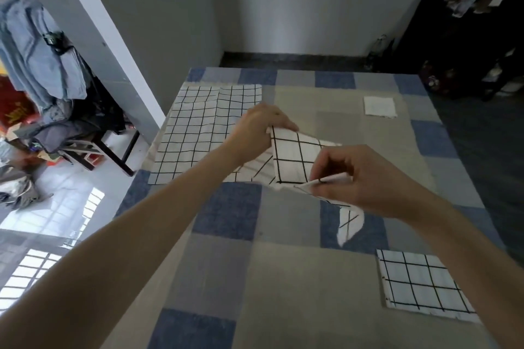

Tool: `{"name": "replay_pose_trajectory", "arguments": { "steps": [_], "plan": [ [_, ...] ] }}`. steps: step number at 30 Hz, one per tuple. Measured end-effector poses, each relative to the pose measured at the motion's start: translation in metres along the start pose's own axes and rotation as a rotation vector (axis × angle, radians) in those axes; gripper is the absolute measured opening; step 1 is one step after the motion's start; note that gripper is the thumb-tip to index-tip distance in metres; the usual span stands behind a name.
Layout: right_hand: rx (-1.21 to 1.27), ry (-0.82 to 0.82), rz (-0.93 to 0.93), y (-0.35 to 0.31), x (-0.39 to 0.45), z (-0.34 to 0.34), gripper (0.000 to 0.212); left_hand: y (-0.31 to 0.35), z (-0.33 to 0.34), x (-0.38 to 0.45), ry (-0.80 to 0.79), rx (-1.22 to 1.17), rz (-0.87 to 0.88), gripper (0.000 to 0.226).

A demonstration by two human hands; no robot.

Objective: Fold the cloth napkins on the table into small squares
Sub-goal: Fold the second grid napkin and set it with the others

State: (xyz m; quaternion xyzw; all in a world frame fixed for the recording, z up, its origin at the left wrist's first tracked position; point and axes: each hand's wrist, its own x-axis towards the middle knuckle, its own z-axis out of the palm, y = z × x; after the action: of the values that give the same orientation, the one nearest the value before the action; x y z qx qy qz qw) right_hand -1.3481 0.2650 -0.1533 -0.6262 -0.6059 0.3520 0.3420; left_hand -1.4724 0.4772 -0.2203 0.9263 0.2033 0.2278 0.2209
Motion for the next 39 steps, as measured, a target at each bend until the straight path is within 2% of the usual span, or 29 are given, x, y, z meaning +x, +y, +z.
{"name": "replay_pose_trajectory", "arguments": {
  "steps": [3,5,10,13,15,17,19,21,23,25,26,29,32,35,39],
  "plan": [
    [-0.048,-0.126,-0.042,-0.011,-0.010,0.023,0.014,0.000,0.013,-0.021,0.152,0.043,0.176,0.056],
    [-0.090,-0.246,-0.043,-0.005,-0.016,0.052,0.014,-0.011,0.032,-0.048,0.121,0.144,0.248,0.057],
    [-0.254,-0.481,0.013,0.047,-0.023,0.144,0.009,-0.043,0.080,-0.140,-0.213,0.297,0.181,0.064],
    [-0.339,-0.539,0.058,0.074,-0.028,0.183,0.008,-0.049,0.093,-0.177,-0.459,0.359,0.041,0.067],
    [-0.264,-0.571,0.112,0.081,-0.032,0.197,0.011,-0.052,0.099,-0.190,-0.591,0.369,-0.040,0.072],
    [-0.165,-0.672,0.188,0.084,-0.033,0.202,0.027,-0.054,0.101,-0.197,-0.648,0.378,-0.070,0.076],
    [-0.064,-0.690,0.274,0.088,-0.033,0.201,0.038,-0.057,0.101,-0.201,-0.598,0.362,-0.081,0.075],
    [0.018,-0.516,0.323,0.097,-0.031,0.196,0.031,-0.057,0.102,-0.204,-0.432,0.274,-0.211,0.066],
    [-0.012,-0.280,0.358,0.116,-0.025,0.189,0.014,-0.054,0.107,-0.200,-0.229,0.185,-0.478,0.045],
    [-0.063,-0.119,0.370,0.140,-0.019,0.178,0.016,-0.055,0.113,-0.192,-0.122,0.122,-0.774,0.027],
    [-0.085,-0.101,0.380,0.151,-0.016,0.174,0.021,-0.056,0.116,-0.187,-0.122,0.100,-0.888,0.027],
    [-0.168,-0.176,0.397,0.176,-0.011,0.169,0.035,-0.060,0.122,-0.175,-0.155,0.052,-1.020,0.040],
    [-0.168,-0.208,0.390,0.184,-0.009,0.169,0.040,-0.068,0.125,-0.160,-0.128,-0.089,-1.138,0.046],
    [-0.181,-0.215,0.400,0.186,-0.004,0.170,0.050,-0.078,0.123,-0.145,-0.066,-0.217,-1.203,0.042],
    [-0.269,-0.313,0.408,0.186,0.001,0.171,0.080,-0.081,0.114,-0.125,0.041,-0.406,-1.220,0.035]
  ]
}}
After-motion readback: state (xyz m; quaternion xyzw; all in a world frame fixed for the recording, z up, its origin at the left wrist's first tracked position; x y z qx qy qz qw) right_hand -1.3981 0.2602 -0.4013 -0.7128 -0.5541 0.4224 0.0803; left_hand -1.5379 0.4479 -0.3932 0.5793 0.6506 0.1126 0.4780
